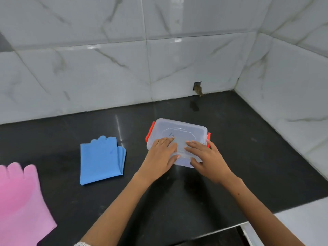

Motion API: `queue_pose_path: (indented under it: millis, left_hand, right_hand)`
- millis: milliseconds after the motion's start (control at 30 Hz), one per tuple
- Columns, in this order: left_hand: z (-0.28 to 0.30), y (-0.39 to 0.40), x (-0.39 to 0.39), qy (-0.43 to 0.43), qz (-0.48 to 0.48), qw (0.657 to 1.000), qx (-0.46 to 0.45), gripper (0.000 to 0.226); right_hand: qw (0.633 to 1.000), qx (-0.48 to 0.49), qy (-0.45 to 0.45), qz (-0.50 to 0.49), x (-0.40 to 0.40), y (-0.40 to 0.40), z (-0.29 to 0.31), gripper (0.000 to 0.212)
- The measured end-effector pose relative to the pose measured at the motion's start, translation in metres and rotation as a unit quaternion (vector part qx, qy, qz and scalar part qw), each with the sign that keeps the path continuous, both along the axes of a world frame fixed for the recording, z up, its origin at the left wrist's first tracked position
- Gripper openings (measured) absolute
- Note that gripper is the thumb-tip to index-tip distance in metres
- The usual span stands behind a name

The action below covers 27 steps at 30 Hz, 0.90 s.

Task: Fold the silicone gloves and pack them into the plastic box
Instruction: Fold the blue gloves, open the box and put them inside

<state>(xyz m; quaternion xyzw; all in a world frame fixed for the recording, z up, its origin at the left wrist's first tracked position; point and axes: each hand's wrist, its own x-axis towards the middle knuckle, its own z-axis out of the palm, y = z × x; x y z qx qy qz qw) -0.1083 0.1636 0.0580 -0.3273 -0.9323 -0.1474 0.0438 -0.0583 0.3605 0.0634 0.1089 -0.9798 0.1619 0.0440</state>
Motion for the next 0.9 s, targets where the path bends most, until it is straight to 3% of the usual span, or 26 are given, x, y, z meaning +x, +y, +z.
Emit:
queue_pose_path:
  millis: [133,300,433,567,667,900]
  left_hand:
    - [-0.005,-0.013,0.025,-0.004,0.072,0.997,0.001,0.031]
    - [-0.006,-0.023,0.041,-0.015,0.081,0.997,0.002,0.042]
    - [-0.004,-0.033,0.037,-0.015,0.083,0.996,0.011,0.044]
    - [-0.005,-0.038,0.036,-0.014,0.104,0.994,-0.002,0.047]
    - [-0.003,-0.031,0.045,-0.008,0.121,0.993,-0.007,0.045]
    - [-0.002,-0.019,0.055,0.052,0.158,0.985,-0.053,0.044]
  right_hand:
    - [0.996,-0.047,0.004,0.078,-0.001,-0.006,-0.003,0.042]
    - [0.989,-0.117,0.030,0.091,0.007,-0.010,-0.009,0.036]
    - [0.968,-0.216,0.117,-0.051,0.009,-0.019,-0.012,0.028]
    - [0.926,-0.272,0.085,-0.248,0.001,-0.028,-0.007,0.033]
    - [0.917,-0.290,0.053,-0.269,-0.007,-0.029,-0.002,0.018]
    - [0.911,-0.290,0.049,-0.288,-0.018,-0.024,0.004,0.020]
